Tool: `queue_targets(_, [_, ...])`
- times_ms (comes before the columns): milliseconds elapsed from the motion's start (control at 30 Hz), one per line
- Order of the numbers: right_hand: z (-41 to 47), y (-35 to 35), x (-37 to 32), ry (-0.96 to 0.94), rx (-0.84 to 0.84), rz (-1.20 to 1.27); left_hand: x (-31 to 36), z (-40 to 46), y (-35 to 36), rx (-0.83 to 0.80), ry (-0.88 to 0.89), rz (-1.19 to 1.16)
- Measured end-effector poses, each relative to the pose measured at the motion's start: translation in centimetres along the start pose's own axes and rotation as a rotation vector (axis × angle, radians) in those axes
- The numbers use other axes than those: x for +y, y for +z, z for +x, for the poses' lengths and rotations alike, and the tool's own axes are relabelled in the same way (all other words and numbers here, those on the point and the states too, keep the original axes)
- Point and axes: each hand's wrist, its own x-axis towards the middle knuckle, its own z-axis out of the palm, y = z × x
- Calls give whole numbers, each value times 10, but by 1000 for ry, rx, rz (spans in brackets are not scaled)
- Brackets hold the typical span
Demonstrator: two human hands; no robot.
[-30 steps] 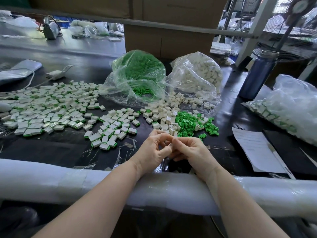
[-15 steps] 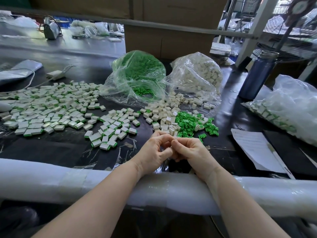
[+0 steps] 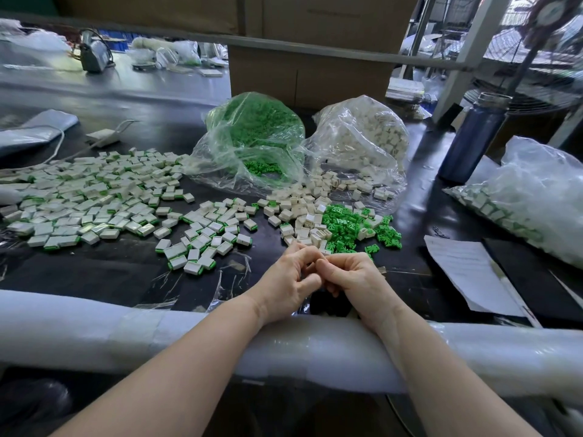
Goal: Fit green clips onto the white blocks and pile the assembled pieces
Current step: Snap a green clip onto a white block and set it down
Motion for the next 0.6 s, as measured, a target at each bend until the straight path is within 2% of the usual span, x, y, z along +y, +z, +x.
queue_targets(433, [1, 1, -1, 6, 14, 32, -1, 1, 0, -17, 11, 10])
queue_targets(600, [0, 4, -2, -34, -25, 43, -2, 0, -1, 40, 29, -35])
